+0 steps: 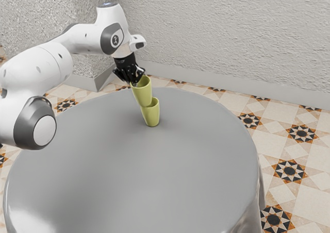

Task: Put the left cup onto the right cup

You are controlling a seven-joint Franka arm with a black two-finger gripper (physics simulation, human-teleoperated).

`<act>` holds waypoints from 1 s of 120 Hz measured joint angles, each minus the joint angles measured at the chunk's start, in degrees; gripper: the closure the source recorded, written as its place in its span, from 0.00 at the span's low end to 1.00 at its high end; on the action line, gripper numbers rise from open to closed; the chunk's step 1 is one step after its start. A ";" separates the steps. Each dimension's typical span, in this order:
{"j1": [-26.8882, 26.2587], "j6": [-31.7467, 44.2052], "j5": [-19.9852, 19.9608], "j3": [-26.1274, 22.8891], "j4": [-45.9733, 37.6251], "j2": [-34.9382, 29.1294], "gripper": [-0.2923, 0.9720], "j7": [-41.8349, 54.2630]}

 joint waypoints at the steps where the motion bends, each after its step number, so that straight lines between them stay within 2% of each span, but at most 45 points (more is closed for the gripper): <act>1: 0.00 0.00 0.00 0.00 0.03 -0.01 0.85 0.00; 120: 0.45 4.30 0.62 -0.54 5.31 4.63 0.85 0.11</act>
